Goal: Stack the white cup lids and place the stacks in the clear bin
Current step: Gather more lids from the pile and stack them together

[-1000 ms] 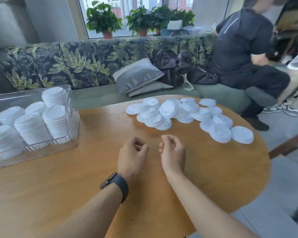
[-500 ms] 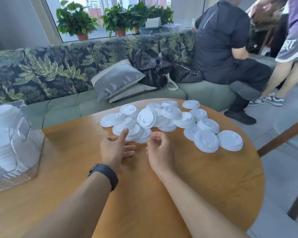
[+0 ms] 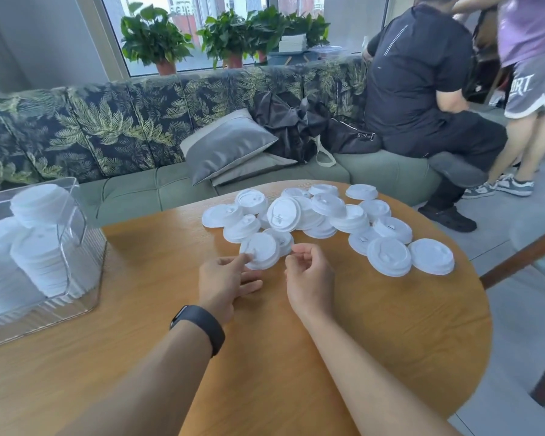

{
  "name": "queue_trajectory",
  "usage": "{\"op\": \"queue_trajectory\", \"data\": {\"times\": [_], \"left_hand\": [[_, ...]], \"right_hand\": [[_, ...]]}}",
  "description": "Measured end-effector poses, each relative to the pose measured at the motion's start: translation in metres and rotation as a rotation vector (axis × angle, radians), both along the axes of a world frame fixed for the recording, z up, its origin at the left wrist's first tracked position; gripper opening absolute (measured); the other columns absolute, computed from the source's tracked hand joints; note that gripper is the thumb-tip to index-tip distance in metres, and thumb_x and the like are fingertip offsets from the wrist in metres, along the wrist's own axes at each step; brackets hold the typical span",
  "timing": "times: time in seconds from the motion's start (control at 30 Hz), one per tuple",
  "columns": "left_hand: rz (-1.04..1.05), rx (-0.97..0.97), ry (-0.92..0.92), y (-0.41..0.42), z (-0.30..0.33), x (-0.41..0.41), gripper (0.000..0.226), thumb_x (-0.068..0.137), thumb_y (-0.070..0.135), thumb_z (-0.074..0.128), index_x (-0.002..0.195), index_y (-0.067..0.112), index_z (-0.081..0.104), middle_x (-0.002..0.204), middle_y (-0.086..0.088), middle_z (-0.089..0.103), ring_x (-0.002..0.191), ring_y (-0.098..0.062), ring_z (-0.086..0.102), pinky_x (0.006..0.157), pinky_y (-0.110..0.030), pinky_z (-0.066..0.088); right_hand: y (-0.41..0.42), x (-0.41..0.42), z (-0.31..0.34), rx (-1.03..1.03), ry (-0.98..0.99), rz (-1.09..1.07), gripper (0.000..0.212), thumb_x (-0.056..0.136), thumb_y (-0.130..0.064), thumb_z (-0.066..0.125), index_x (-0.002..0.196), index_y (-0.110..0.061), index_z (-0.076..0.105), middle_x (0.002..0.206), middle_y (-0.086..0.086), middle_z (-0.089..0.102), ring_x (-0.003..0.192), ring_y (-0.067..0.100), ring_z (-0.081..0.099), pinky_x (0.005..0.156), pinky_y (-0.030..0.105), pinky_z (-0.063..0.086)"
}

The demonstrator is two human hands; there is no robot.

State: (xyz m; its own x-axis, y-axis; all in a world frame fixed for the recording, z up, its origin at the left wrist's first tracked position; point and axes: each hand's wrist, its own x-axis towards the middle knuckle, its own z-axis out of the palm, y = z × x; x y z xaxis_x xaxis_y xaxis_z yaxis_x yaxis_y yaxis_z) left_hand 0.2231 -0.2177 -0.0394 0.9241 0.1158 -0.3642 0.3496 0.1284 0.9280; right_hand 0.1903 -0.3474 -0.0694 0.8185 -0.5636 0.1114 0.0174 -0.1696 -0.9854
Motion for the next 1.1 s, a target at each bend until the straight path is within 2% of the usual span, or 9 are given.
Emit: {"op": "queue_trajectory", "data": {"times": [0.17,0.23,0.37,0.47,0.6,0.67,0.83,0.97,1.1], "left_hand": [[-0.033,-0.024,-0.056,0.015,-0.001,-0.03,0.025,0.093,0.015,0.077,0.112,0.002,0.066,0.081,-0.015,0.077,0.079,-0.025,0.079,0.065,-0.034,0.065],[-0.049,-0.059,-0.076,0.022,0.0,-0.042,0.025,0.094,0.017,0.076,0.112,0.003,0.065,0.077,-0.01,0.079,0.082,-0.024,0.079,0.066,-0.034,0.065],[-0.052,-0.12,-0.108,0.04,-0.001,-0.065,0.026,0.095,0.016,0.075,0.113,0.001,0.064,0.083,-0.01,0.08,0.087,-0.025,0.079,0.07,-0.036,0.064],[-0.101,-0.115,-0.109,0.057,-0.001,-0.082,0.027,0.095,0.018,0.075,0.113,0.001,0.063,0.091,-0.014,0.08,0.09,-0.026,0.079,0.076,-0.04,0.064],[-0.173,-0.05,-0.097,0.084,0.0,-0.096,0.029,0.094,0.026,0.077,0.108,0.002,0.071,0.09,-0.008,0.078,0.086,-0.018,0.076,0.076,-0.043,0.065],[-0.194,0.011,-0.089,0.099,0.002,-0.101,0.03,0.092,0.032,0.078,0.105,0.005,0.074,0.091,-0.01,0.076,0.08,-0.016,0.073,0.074,-0.041,0.065],[-0.276,0.053,-0.083,0.133,0.002,-0.113,0.032,0.09,0.029,0.08,0.107,0.003,0.075,0.096,-0.016,0.077,0.083,-0.019,0.073,0.078,-0.036,0.064],[-0.26,0.052,-0.104,0.152,-0.001,-0.12,0.034,0.091,0.029,0.078,0.109,0.0,0.074,0.089,-0.01,0.078,0.081,-0.017,0.073,0.08,-0.033,0.063],[-0.143,0.014,-0.155,0.161,-0.007,-0.118,0.03,0.092,0.026,0.078,0.109,0.001,0.074,0.09,-0.01,0.078,0.08,-0.015,0.073,0.077,-0.031,0.062]], "right_hand": [[0.013,-0.019,0.005,-0.092,-0.014,0.043,0.01,0.097,-0.021,0.064,0.104,-0.028,0.062,0.104,-0.014,0.062,0.092,-0.002,0.06,0.084,0.022,0.047],[0.02,-0.027,0.004,-0.114,-0.016,0.072,0.006,0.098,-0.03,0.065,0.104,-0.032,0.063,0.105,-0.015,0.062,0.094,-0.002,0.061,0.085,0.024,0.049],[0.037,-0.045,0.003,-0.05,-0.007,0.173,0.025,0.091,-0.053,0.066,0.113,-0.043,0.067,0.106,-0.022,0.072,0.096,0.003,0.07,0.085,0.036,0.06],[0.047,-0.057,0.007,0.004,-0.001,0.283,0.029,0.092,-0.038,0.071,0.117,-0.051,0.066,0.103,-0.024,0.076,0.087,0.011,0.074,0.081,0.036,0.06],[0.056,-0.071,0.013,0.052,0.041,0.309,0.027,0.093,-0.018,0.069,0.104,-0.043,0.073,0.089,-0.012,0.078,0.06,0.005,0.064,0.06,0.024,0.053],[0.061,-0.078,0.013,0.044,0.061,0.339,0.028,0.093,-0.014,0.067,0.098,-0.041,0.073,0.087,-0.013,0.078,0.061,0.001,0.061,0.058,0.021,0.05],[0.075,-0.091,0.011,-0.019,0.113,0.409,0.022,0.092,-0.019,0.069,0.104,-0.035,0.076,0.085,-0.018,0.076,0.064,-0.003,0.061,0.069,0.022,0.047],[0.082,-0.097,0.009,-0.076,0.117,0.334,0.021,0.089,-0.044,0.071,0.107,-0.035,0.075,0.085,-0.021,0.073,0.078,0.003,0.068,0.077,0.027,0.054],[0.083,-0.089,0.006,-0.155,0.078,0.125,0.01,0.095,-0.023,0.067,0.102,-0.029,0.072,0.095,-0.016,0.072,0.094,0.005,0.066,0.089,0.033,0.055]]}}
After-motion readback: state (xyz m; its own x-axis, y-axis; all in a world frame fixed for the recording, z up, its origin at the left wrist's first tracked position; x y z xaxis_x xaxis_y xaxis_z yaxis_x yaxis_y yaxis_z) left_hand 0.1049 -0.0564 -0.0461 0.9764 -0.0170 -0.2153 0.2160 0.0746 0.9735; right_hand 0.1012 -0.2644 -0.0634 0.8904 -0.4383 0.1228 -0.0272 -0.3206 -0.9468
